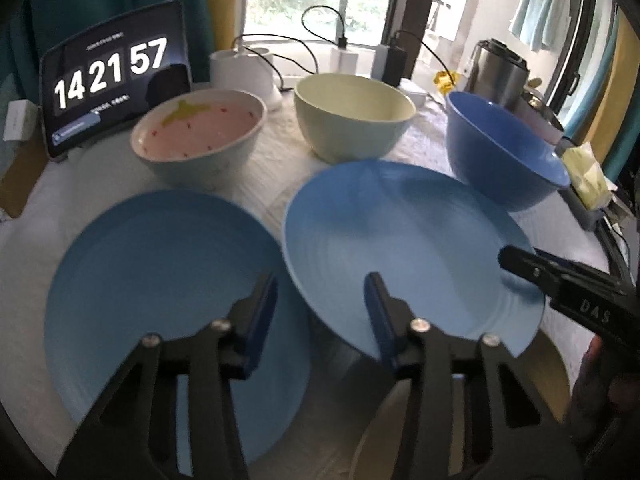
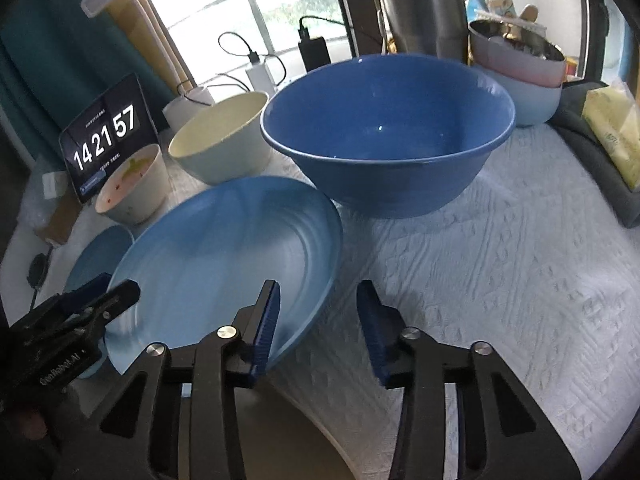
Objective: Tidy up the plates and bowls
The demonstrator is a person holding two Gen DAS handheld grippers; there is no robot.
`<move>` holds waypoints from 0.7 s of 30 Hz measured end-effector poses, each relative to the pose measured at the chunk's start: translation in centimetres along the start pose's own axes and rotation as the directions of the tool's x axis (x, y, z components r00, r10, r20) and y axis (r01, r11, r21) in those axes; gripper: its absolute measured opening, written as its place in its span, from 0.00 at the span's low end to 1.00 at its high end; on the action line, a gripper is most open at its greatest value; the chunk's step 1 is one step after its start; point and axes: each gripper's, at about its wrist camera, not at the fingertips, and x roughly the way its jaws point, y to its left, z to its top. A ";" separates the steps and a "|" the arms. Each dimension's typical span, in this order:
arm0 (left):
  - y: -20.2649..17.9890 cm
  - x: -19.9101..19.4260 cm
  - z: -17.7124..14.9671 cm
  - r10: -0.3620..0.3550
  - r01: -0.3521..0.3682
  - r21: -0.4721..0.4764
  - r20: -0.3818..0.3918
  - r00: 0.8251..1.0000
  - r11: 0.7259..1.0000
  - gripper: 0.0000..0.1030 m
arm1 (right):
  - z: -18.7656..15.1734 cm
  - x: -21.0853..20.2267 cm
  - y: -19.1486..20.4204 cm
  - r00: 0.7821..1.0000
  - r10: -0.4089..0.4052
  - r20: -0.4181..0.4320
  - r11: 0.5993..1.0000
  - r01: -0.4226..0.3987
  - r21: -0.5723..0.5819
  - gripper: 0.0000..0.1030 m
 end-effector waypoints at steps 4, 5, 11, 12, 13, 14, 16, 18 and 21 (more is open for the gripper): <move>-0.4 -0.2 -0.1 0.005 -0.005 0.014 0.005 1.000 1.000 0.38 | 0.1 0.0 0.3 1.000 0.000 0.007 1.000 0.000 -0.010 0.29; -0.3 -0.3 -0.1 0.003 -0.003 0.012 0.004 1.000 1.000 0.37 | 0.1 0.0 0.3 1.000 0.001 0.013 1.000 -0.001 -0.012 0.28; -0.1 -1.4 -0.6 0.004 -0.004 0.013 0.019 1.000 1.000 0.35 | -0.3 -0.9 0.8 1.000 -0.010 0.029 1.000 0.011 -0.019 0.24; -0.1 -1.7 -0.7 0.001 -0.001 0.011 0.021 1.000 1.000 0.35 | -0.4 -1.1 0.9 0.999 -0.010 0.034 1.000 0.011 -0.018 0.24; -0.1 -2.0 -0.8 -0.001 0.000 0.011 0.022 1.000 1.000 0.35 | -0.5 -1.3 0.9 0.999 -0.010 0.038 1.000 0.011 -0.018 0.24; -0.2 -2.3 -0.8 -0.001 0.001 0.013 0.024 1.000 1.000 0.35 | -0.6 -1.7 1.0 0.999 -0.012 0.042 1.000 0.013 -0.020 0.24; -0.3 -2.9 -1.1 -0.003 0.003 0.021 0.031 1.000 1.000 0.35 | -0.8 -2.2 1.1 0.999 -0.014 0.048 1.000 0.016 -0.025 0.24; -0.4 -3.5 -1.4 -0.006 0.005 0.024 0.038 0.999 1.000 0.35 | -1.1 -2.9 1.3 0.998 -0.018 0.057 0.999 0.020 -0.032 0.24; -0.5 -4.5 -1.9 -0.012 0.011 0.023 0.048 0.999 1.000 0.35 | -1.7 -3.9 1.4 0.997 -0.022 0.072 0.999 0.024 -0.033 0.24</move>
